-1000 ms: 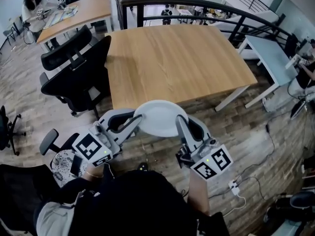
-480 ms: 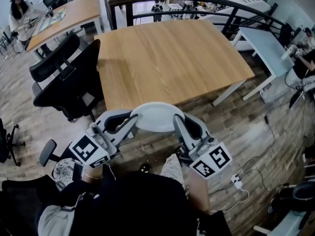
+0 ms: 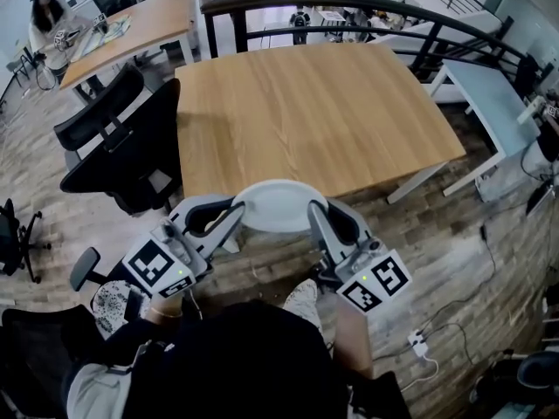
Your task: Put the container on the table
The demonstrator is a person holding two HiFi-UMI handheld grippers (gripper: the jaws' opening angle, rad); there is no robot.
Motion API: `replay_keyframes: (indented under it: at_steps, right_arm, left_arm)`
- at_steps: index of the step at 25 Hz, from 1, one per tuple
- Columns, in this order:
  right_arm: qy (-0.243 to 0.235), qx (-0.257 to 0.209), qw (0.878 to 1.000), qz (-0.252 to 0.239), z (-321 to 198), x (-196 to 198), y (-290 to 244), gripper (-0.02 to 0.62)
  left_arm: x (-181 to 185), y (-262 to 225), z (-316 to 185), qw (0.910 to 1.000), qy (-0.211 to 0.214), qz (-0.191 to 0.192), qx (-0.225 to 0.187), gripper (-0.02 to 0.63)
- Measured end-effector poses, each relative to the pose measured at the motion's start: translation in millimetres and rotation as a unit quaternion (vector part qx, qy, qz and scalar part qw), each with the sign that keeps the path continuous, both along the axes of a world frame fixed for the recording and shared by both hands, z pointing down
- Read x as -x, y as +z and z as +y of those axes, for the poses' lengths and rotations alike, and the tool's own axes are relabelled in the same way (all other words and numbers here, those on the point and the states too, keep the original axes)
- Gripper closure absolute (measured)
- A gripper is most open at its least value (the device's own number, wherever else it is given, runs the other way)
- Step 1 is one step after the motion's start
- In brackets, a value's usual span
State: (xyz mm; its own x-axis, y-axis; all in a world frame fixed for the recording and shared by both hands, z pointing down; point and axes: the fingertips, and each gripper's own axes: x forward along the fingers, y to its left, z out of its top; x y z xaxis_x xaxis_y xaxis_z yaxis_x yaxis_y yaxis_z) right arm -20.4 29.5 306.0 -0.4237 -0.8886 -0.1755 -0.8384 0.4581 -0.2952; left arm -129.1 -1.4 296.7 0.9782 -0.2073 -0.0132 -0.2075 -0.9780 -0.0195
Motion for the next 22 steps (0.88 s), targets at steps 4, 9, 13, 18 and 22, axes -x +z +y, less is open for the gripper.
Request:
replay_keyframes:
  at_steps: [4, 9, 13, 18, 22]
  right_arm:
    - [-0.008, 0.000, 1.000, -0.001, -16, -25, 3, 0.571]
    - [-0.017, -0.003, 1.000, -0.001, -33, -57, 6, 0.571]
    - [-0.034, -0.005, 0.999, -0.001, -50, -80, 5, 0.571]
    - [-0.065, -0.010, 0.998, -0.001, -74, -105, -3, 0.571]
    - [-0.085, -0.014, 0.996, -0.004, -93, -125, -6, 0.571]
  left_arm:
    - [-24, 2, -14, 1.0000, -0.007, -0.002, -0.003, 0.571]
    - [-55, 4, -29, 0.9999, -0.015, -0.005, -0.007, 0.571]
    - [-78, 2, -40, 0.9995, -0.030, -0.008, -0.011, 0.571]
    - [-102, -7, -58, 0.9983, -0.055, -0.012, -0.016, 0.571]
    - [-121, -10, -75, 0.9966, -0.078, -0.013, -0.021, 0.572]
